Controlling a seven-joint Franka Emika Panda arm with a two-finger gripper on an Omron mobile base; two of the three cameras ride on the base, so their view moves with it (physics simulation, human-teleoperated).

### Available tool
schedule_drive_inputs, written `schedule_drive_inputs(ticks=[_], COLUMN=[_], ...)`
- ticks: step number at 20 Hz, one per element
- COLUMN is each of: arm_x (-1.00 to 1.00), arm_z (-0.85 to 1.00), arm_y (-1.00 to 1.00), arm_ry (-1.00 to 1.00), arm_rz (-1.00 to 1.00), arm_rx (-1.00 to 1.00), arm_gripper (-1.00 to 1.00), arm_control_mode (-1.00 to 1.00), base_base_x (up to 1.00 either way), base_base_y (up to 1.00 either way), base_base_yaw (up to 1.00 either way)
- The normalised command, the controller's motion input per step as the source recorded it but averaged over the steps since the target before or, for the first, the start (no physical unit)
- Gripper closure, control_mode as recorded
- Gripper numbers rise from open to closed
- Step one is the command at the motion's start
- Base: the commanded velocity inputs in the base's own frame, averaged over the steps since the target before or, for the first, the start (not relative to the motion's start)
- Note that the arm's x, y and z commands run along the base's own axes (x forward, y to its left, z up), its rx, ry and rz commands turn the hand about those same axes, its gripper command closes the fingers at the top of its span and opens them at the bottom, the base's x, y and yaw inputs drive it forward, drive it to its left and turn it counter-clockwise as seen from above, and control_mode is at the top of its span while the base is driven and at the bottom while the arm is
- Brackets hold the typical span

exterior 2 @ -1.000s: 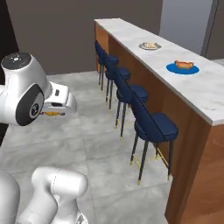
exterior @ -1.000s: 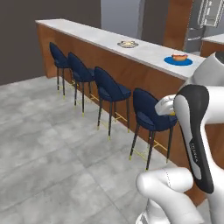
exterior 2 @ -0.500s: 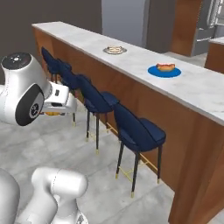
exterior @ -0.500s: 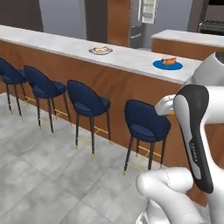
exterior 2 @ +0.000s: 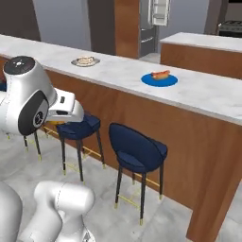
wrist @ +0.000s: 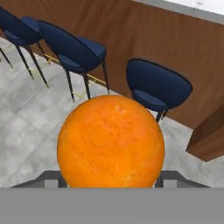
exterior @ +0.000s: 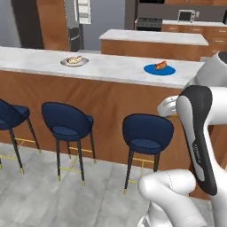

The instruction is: Pick up each orange from the fridge and place one orange on each plate on the dining counter.

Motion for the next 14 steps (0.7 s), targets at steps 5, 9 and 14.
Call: schedule_drive_inputs(ticks=[5, 9, 14], arm_x=[0.0, 0.0, 0.0], arm_z=[0.0, 0.0, 0.0], arm_y=[0.0, 0.0, 0.0], arm_ry=[0.0, 0.0, 0.0], arm_rz=[0.0, 0.0, 0.0], arm_rx=[0.0, 0.0, 0.0], arm_gripper=[1.0, 1.0, 1.0], arm_control_mode=[1.0, 1.0, 1.0], base_base_x=[0.62, 0.65, 0.63], base_base_y=[0.94, 0.71, 0.04], base_base_yaw=[-0.59, -0.6, -0.37])
